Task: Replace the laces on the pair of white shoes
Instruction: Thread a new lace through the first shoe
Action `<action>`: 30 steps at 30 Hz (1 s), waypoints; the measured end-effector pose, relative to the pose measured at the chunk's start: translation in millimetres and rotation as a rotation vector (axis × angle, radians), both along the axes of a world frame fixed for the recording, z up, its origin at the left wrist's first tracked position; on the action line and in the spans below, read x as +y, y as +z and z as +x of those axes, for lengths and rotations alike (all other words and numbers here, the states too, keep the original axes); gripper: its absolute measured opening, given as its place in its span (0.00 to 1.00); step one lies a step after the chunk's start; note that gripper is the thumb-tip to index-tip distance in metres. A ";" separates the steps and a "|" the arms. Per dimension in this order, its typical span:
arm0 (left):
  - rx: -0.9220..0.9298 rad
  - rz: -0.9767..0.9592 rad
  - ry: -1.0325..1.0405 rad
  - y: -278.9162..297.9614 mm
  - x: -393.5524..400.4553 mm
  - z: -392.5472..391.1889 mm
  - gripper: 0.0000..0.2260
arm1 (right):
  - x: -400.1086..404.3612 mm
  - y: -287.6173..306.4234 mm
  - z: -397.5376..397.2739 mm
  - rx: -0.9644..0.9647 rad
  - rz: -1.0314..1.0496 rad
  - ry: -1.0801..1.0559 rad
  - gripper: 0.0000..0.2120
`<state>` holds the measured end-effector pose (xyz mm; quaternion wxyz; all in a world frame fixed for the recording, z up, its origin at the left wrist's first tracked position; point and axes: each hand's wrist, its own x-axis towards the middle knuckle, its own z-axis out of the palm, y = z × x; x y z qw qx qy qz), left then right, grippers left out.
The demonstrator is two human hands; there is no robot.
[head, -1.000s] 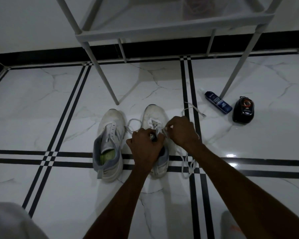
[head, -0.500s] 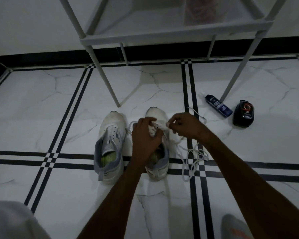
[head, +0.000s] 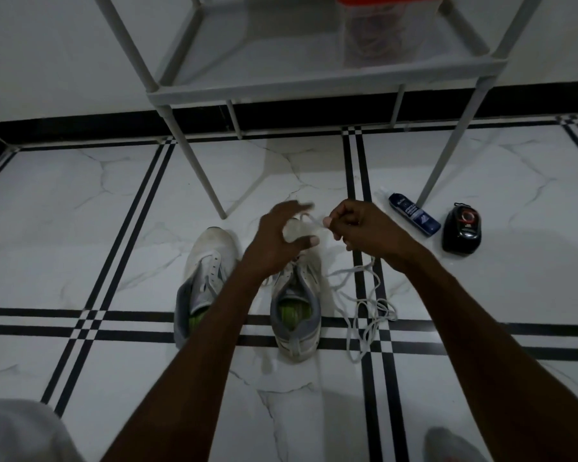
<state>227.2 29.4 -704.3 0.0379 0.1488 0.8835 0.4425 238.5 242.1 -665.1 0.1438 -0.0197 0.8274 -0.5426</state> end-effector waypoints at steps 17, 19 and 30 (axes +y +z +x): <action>0.160 -0.164 0.342 -9.4 -29.0 0.8 0.11 | -15.8 -13.4 -4.2 0.012 -0.001 0.046 0.12; 0.095 -0.070 0.100 -8.8 -20.0 4.3 0.17 | -20.3 -16.5 -4.3 0.006 -0.012 0.041 0.11; 0.051 -0.045 0.458 -26.9 -31.7 8.3 0.08 | -33.1 2.6 7.9 -0.025 -0.112 0.273 0.08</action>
